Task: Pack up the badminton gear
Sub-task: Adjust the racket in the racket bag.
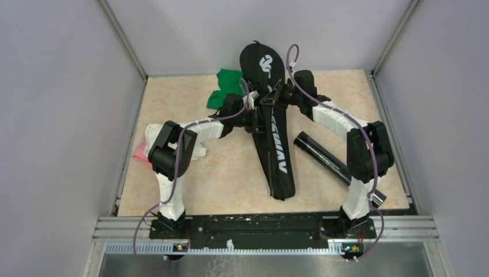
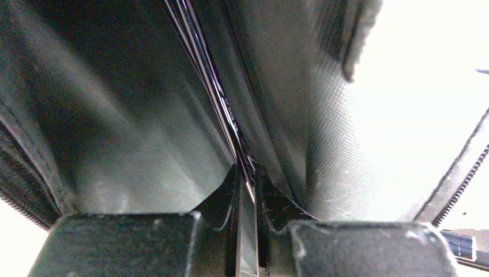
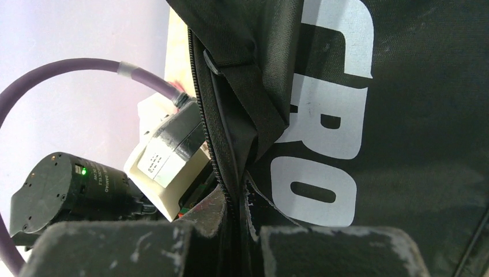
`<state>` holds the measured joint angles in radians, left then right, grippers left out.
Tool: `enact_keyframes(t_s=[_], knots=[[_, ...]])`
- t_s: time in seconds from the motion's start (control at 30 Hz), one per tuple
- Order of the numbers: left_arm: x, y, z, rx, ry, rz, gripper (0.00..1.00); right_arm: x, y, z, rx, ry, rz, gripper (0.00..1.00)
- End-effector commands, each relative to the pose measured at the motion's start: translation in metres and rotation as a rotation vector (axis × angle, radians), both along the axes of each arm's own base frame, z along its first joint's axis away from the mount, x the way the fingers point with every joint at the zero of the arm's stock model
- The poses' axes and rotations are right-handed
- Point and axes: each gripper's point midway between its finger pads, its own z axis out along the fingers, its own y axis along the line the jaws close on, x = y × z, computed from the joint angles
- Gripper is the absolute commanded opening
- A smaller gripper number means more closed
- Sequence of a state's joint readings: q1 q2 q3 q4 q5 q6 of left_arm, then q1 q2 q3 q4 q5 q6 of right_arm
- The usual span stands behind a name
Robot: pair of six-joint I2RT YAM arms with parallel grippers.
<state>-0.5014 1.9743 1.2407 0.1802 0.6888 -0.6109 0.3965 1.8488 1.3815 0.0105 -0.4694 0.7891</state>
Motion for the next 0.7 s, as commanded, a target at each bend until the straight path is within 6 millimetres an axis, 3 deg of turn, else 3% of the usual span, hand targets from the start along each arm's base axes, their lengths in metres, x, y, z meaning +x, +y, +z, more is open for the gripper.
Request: enact_keyframes(t_s=[0.0,0.1,0.43,0.67], knots=[[0.001,-0.016,0.038,-0.166,-0.151,-0.090,0.00,-0.015,0.022,0.032,0.082,-0.054,0.099,0.00],[-0.004,-0.014,0.037,-0.172,-0.177,-0.111,0.02,-0.014,0.020,0.030,0.074,-0.053,0.097,0.00],[-0.009,0.009,0.022,-0.059,-0.286,-0.141,0.37,-0.003,-0.002,0.040,0.010,-0.109,0.038,0.00],[-0.032,0.029,0.024,0.040,-0.373,-0.218,0.58,0.007,-0.012,0.041,-0.006,-0.106,0.014,0.00]])
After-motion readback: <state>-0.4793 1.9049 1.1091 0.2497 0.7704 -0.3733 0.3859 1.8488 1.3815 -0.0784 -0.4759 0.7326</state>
